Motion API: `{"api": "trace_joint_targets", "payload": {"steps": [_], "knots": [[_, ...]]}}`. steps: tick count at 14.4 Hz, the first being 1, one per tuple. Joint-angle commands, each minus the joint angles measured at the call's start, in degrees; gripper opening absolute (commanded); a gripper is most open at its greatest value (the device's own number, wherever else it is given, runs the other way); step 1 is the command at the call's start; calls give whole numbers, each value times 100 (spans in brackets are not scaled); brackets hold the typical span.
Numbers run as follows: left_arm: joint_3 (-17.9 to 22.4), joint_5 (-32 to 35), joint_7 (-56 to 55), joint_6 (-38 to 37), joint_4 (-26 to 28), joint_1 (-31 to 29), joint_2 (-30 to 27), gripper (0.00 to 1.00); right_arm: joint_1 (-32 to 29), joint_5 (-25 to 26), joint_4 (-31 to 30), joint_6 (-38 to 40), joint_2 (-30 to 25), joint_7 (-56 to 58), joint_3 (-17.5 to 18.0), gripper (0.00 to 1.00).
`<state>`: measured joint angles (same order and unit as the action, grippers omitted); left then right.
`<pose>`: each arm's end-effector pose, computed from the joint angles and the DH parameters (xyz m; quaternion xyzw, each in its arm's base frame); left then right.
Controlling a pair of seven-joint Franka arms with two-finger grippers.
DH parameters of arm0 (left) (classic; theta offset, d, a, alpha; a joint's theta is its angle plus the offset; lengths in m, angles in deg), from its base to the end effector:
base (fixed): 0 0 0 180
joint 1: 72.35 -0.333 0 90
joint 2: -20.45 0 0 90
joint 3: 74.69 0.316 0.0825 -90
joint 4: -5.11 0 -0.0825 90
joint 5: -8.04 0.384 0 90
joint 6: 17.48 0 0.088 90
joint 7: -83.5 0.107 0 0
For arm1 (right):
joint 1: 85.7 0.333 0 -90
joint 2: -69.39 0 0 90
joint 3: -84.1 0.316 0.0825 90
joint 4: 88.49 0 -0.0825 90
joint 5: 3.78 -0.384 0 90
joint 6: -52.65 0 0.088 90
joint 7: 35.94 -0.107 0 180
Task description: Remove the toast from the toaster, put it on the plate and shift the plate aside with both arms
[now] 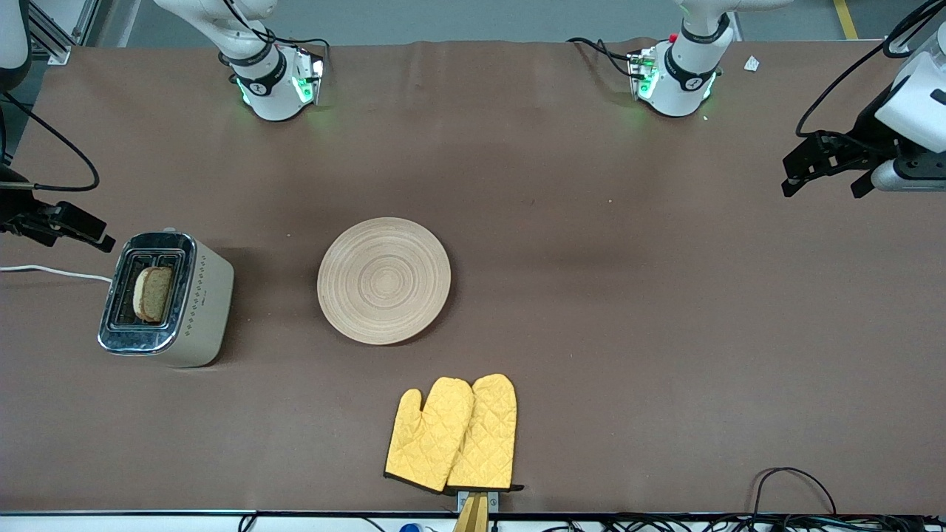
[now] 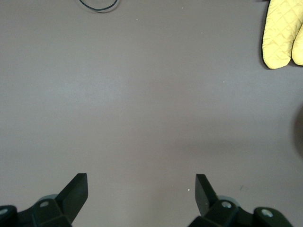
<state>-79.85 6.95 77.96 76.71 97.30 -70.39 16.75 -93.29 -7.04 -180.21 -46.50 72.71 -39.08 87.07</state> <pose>0.5373 -0.0708 0.6484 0.9987 -0.0136 0.0486 0.0120 0.5843 -0.0428 0.5919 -0.9964 0.0712 -0.0363 0.0293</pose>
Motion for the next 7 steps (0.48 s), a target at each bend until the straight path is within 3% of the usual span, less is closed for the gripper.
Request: {"api": "trace_joint_targets", "payload": {"steps": [1,4,7], "knots": [[-3,74,313,-121,-105,6,37,100,-31,107,65,36,-103,-47,-7,100],[-3,83,53,-121,-140,-12,72,100,30,606,198,449,-94,-29,10,100],[6,48,-87,-147,-105,-12,72,100,12,608,172,449,-68,-12,19,100]]}}
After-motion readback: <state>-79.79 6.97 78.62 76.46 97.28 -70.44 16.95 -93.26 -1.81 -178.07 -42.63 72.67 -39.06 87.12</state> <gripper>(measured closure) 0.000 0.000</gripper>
